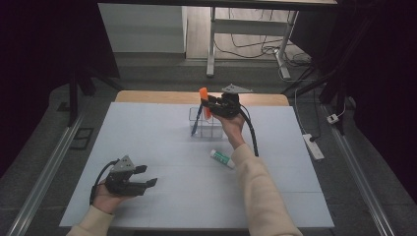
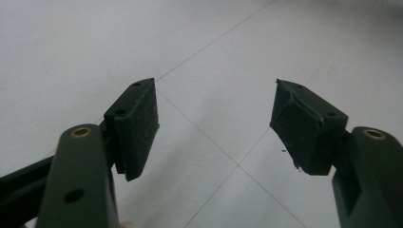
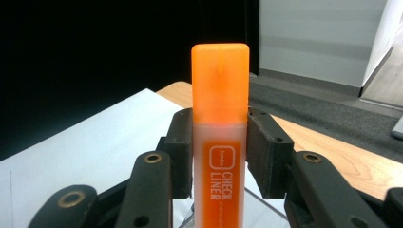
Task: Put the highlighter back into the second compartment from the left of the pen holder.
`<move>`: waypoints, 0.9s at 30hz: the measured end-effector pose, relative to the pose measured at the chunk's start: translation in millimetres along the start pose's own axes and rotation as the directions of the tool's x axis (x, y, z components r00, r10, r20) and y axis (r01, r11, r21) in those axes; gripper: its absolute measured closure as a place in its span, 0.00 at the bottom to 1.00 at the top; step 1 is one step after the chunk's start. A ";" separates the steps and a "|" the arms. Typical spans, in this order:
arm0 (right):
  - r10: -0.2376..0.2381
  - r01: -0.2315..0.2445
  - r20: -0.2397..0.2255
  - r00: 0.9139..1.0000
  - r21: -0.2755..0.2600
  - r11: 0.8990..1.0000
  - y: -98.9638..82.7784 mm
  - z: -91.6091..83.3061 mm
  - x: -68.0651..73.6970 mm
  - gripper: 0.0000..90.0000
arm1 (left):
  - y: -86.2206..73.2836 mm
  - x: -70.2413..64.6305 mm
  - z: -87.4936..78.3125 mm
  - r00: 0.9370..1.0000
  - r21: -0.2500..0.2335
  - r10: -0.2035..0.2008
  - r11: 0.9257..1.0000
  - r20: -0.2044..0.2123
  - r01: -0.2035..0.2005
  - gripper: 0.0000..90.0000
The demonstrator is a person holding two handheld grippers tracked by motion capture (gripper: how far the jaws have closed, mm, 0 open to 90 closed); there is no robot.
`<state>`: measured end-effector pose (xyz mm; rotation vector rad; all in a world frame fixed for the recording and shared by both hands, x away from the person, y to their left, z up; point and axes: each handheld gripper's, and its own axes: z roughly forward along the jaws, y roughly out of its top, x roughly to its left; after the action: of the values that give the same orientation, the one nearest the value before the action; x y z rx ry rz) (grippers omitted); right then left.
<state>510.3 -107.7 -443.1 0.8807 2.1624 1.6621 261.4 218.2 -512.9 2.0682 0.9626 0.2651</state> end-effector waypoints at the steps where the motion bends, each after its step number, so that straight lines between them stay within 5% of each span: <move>1: -0.004 0.004 0.001 1.000 0.003 1.000 -0.8 0.5 0.0 0.69 | -0.1 0.3 0.0 1.000 0.001 0.002 1.000 -0.002 -0.002 0.37; 7: -0.024 0.021 0.047 0.999 0.066 0.998 -2.6 -1.8 2.1 0.48 | -0.4 0.8 0.1 1.000 0.000 -0.002 1.000 -0.001 0.002 0.37; 27: -0.041 0.038 0.050 0.998 0.061 0.997 -3.8 -42.7 2.0 0.43 | -0.4 1.3 0.0 1.000 0.000 -0.003 1.000 -0.011 0.003 0.37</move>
<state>483.9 -140.2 -433.6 0.8815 2.1909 1.5471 262.0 219.2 -513.4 2.0668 0.9721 0.2749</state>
